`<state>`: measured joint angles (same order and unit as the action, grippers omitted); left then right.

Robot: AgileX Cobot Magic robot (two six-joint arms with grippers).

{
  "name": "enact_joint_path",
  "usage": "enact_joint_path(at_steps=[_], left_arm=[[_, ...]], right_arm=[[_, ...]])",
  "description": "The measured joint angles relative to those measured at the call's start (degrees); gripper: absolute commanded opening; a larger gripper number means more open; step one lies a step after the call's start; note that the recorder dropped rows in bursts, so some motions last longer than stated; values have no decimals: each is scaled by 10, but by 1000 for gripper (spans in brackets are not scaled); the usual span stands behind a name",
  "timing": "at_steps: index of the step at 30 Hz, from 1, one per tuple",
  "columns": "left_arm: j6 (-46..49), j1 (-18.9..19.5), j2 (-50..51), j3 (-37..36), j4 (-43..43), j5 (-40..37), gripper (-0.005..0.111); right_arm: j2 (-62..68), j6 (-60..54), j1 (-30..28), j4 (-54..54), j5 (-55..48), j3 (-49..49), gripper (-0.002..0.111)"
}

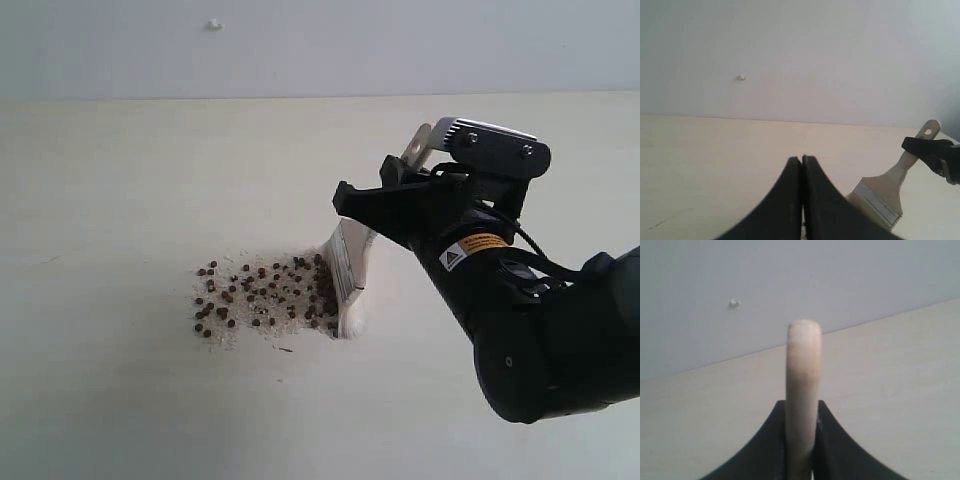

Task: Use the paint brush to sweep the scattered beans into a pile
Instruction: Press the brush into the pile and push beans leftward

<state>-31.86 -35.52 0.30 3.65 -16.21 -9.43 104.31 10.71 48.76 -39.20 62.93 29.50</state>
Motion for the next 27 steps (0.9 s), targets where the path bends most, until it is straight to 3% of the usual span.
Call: enact_joint_path(at_steps=[13,27], left_arm=[[0,0,0,0,0,0,0],[0,0,0,0,0,0,0]], right_arm=[[0,1,0,5,0,0,0],[-23,-96,0,-23,-17,0,0]])
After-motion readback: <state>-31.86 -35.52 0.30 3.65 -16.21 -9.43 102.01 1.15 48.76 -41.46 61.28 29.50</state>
